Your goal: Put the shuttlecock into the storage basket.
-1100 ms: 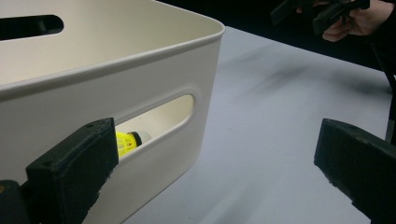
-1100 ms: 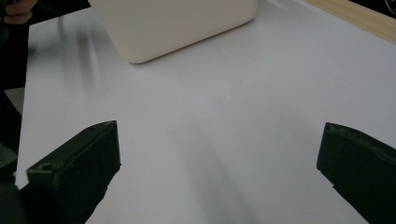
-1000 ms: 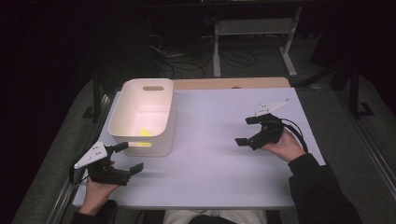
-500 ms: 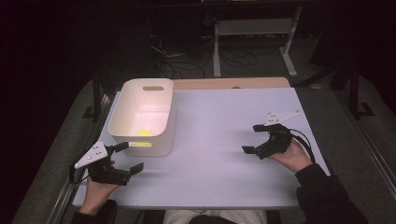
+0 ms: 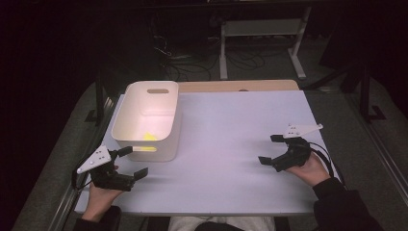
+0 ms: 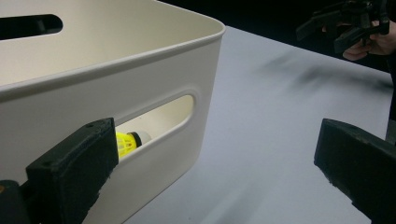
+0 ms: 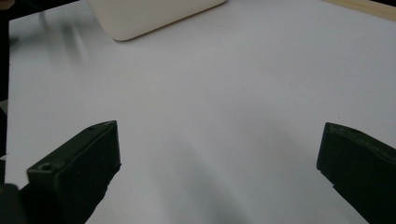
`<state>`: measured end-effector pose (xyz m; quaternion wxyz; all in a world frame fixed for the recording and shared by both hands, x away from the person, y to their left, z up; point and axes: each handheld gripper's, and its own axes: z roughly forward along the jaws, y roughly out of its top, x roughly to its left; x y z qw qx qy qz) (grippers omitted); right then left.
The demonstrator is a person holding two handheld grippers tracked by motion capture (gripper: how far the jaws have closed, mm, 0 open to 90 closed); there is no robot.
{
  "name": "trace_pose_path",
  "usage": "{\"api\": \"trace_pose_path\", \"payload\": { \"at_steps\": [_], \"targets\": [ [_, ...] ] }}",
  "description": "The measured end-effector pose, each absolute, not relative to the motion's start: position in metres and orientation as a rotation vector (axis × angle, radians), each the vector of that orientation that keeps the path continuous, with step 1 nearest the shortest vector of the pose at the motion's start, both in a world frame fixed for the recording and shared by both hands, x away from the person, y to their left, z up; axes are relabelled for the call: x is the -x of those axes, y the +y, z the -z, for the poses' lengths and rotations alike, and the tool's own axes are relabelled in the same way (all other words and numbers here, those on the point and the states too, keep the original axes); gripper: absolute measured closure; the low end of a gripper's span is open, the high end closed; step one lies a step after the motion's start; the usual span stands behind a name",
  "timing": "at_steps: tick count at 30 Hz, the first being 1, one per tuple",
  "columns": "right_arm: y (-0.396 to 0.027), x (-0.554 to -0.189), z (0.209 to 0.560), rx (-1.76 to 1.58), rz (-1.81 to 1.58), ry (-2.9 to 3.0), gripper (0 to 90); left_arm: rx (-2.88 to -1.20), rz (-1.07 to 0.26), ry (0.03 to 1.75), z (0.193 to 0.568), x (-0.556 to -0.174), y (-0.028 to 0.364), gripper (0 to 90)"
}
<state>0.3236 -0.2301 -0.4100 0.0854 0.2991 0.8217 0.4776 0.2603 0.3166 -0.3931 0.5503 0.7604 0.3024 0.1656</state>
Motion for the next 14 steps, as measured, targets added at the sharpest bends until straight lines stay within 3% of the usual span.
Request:
{"api": "trace_pose_path", "payload": {
  "at_steps": [14],
  "targets": [
    [-0.245, -0.303, 0.417, -0.896, -1.449, 2.365, 0.0, -1.799, -0.389, 0.716, 0.393, -0.260, 0.316, 0.0]
  ]
}}
